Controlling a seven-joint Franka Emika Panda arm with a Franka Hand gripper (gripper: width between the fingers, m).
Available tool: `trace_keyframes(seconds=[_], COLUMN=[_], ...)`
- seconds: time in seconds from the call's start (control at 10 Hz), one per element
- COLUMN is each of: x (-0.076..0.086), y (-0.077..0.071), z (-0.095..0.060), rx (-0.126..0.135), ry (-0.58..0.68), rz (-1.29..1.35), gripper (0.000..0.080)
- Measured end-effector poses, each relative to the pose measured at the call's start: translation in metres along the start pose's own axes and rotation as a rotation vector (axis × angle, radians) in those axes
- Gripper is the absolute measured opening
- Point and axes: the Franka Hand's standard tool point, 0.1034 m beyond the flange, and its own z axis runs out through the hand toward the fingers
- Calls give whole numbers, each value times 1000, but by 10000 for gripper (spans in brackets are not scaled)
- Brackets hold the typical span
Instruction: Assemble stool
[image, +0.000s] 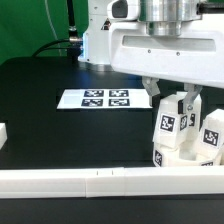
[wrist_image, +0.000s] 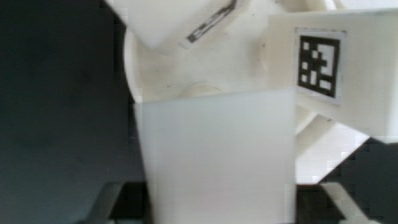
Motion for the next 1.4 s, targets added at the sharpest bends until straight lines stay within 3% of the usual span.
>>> trace_keyframes(seconds=[0.4, 1.0, 1.4], x=[-1, -1, 1], y=[0, -1, -2], z=[1, 3, 3], rx=[5, 122, 129], ry=[-4, -34, -69], rz=[321, 1004, 1290], gripper=[337, 337, 337])
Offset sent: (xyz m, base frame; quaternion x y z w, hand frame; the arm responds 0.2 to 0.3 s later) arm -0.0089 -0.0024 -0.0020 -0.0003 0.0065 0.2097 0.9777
